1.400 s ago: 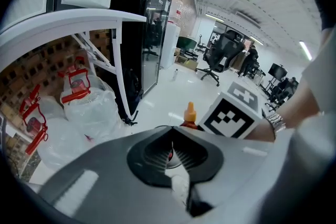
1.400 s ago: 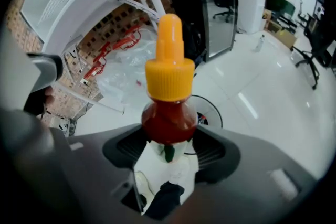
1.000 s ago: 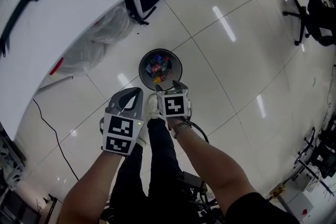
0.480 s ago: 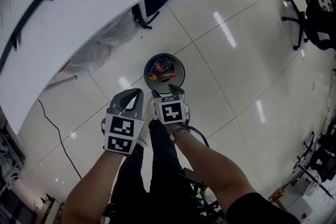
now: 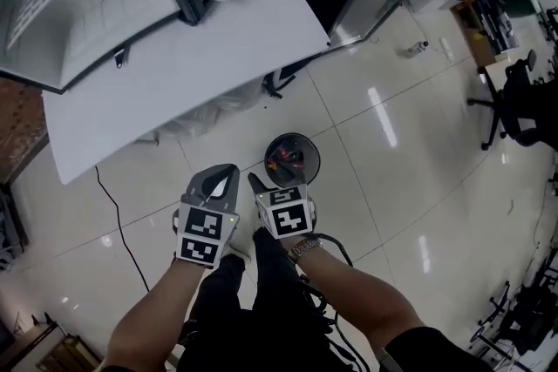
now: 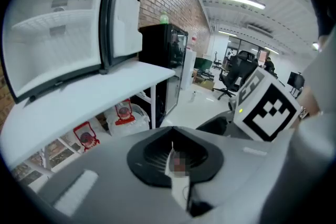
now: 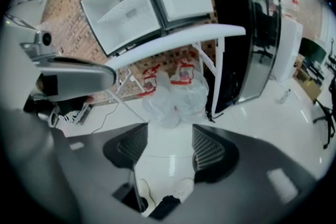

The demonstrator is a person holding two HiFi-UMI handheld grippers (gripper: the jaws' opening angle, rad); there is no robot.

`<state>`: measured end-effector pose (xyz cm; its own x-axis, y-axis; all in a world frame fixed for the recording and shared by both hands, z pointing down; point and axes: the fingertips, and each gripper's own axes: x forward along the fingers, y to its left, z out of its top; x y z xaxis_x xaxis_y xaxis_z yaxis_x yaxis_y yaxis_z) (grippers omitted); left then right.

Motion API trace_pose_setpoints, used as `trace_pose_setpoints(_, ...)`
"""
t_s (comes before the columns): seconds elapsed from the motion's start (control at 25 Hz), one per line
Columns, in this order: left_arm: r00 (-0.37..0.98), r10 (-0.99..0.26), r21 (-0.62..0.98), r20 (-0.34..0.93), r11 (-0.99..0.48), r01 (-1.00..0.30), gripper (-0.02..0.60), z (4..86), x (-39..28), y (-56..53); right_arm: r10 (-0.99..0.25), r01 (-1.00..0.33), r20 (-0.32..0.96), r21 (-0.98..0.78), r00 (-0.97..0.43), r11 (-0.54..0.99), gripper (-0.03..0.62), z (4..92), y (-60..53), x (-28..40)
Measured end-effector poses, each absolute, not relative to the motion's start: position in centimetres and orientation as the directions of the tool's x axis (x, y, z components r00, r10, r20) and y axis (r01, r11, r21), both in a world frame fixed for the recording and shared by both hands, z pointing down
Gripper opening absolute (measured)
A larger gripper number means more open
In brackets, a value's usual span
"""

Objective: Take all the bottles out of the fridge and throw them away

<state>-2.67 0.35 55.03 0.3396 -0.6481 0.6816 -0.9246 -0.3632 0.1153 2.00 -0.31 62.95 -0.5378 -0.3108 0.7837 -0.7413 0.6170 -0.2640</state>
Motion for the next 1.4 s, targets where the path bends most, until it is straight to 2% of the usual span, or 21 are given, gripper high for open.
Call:
trace_pose_setpoints(0.36,0.207,-0.849,0.055,0.485,-0.207,-0.977,0.005,41.1,-11.1,4.2,-0.397,-0.611,0.621,-0.171,-0.676,0.773,0.265,45.9,2.5,-5.4)
trace_pose_setpoints(0.64,0.088,-0.939,0.019,0.333,-0.087,-0.996,0.005,31.7,-19.1,10.1,-0.454,-0.522,0.428,-0.051,-0.782,0.851,0.234,32.7,6.5,-11.6)
trace_pose_setpoints(0.8,0.078,-0.964,0.004,0.252,-0.080,-0.997,0.005,27.1,-20.8,14.1,-0.474,-0.501,0.335,0.007,-0.815,0.866,0.194,27.4,9.9,-14.0)
trace_pose_setpoints(1.08,0.097,-0.985,-0.058,0.143,-0.106,-0.993,0.005,20.6,-20.9,18.4,-0.491,-0.487,0.192,0.070,-0.850,0.870,0.053,20.5,14.0,-15.7)
trace_pose_setpoints(1.32,0.088,-0.990,-0.086,0.114,-0.098,-0.991,0.005,19.1,-20.3,19.5,-0.455,-0.446,0.145,0.088,-0.879,0.891,0.002,18.1,15.3,-15.7)
trace_pose_setpoints(1.4,0.084,-0.991,-0.087,0.103,-0.093,-0.992,0.005,18.8,-19.5,19.5,-0.430,-0.421,0.142,0.092,-0.891,0.903,0.002,17.8,15.7,-15.3)
